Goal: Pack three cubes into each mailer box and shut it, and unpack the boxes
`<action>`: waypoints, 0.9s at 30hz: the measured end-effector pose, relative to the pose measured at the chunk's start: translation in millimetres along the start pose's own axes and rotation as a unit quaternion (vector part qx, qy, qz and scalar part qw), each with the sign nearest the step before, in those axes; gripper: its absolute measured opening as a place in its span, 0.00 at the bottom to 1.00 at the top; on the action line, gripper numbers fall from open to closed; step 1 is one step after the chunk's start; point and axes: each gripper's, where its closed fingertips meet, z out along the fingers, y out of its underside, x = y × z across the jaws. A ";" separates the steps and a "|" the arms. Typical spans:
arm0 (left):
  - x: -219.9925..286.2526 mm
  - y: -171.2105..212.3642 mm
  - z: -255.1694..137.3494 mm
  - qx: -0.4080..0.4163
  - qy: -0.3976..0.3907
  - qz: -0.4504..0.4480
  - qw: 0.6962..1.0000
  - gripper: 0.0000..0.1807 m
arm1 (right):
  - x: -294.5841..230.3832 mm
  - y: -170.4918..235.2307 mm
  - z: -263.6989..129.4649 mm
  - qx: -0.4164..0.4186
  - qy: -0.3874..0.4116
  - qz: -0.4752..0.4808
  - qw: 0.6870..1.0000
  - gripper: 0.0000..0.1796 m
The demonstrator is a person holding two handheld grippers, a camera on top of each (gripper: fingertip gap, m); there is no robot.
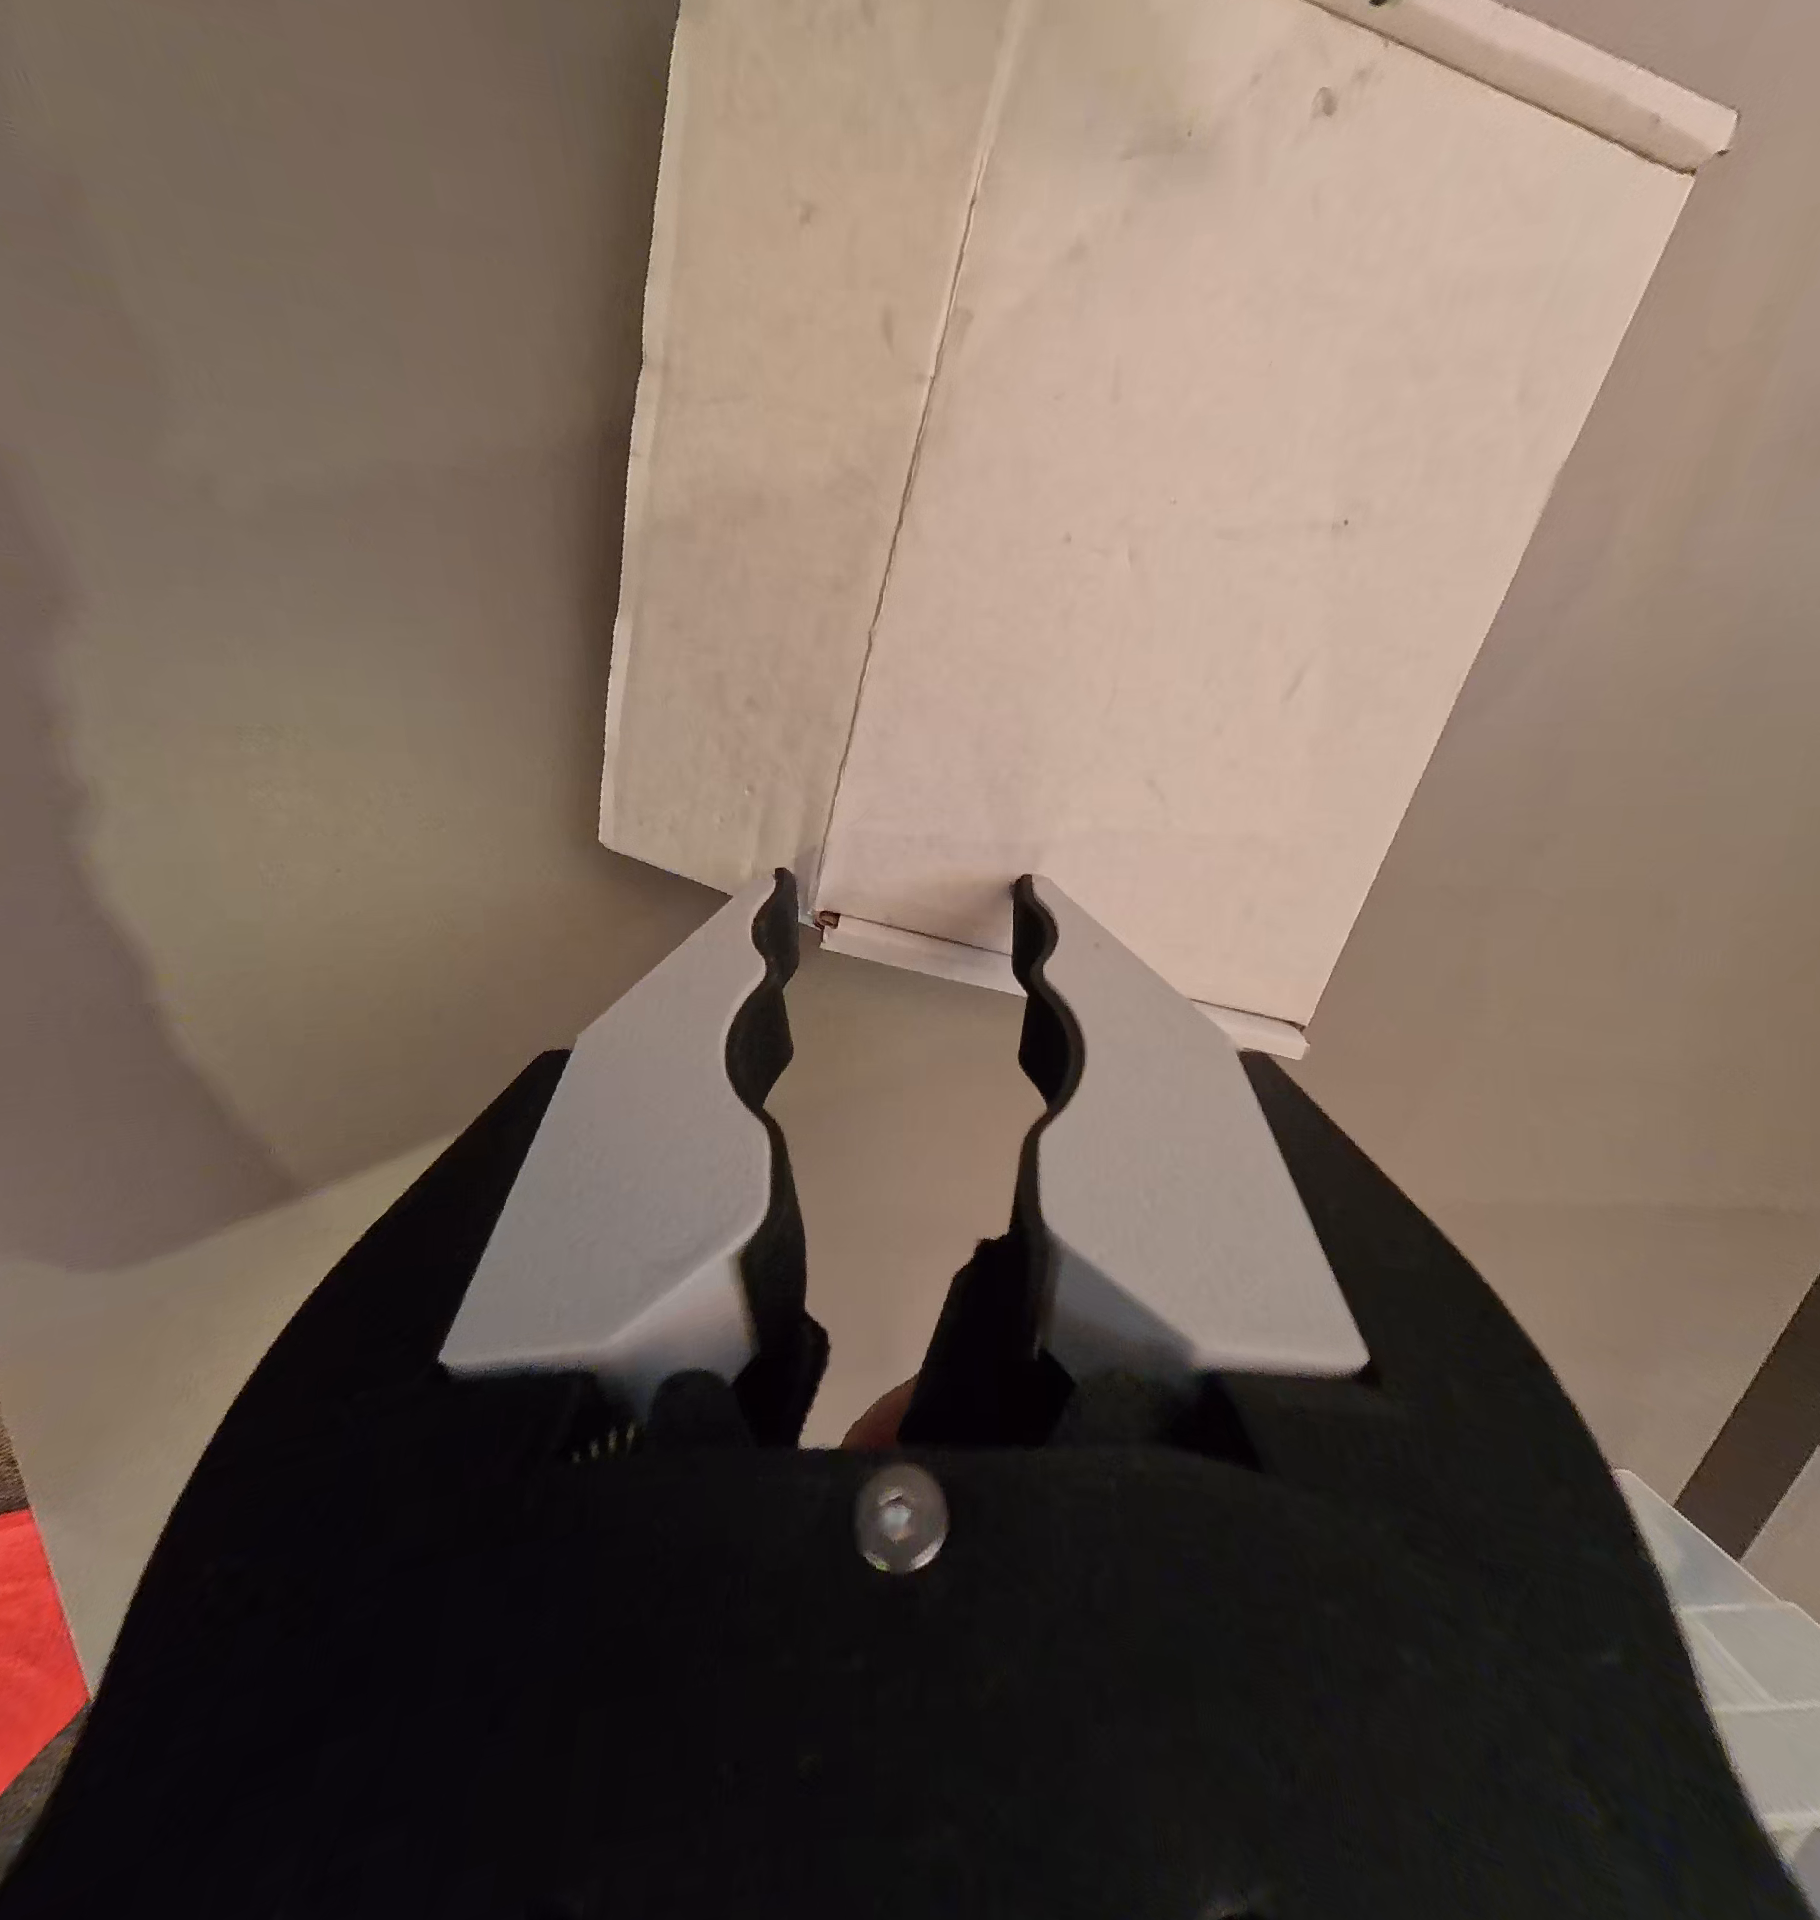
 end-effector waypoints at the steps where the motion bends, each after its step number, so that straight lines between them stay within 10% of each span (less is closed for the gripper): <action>1: 1.4 0.7 0.7 0.003 0.001 -0.004 1.000 0.35 | 0.0 0.0 0.0 0.001 0.000 0.000 1.000 0.22; 27: 11.2 1.4 5.7 0.038 0.116 -0.084 0.989 0.28 | 7.2 -1.4 -0.9 -0.014 -0.060 0.007 0.998 0.15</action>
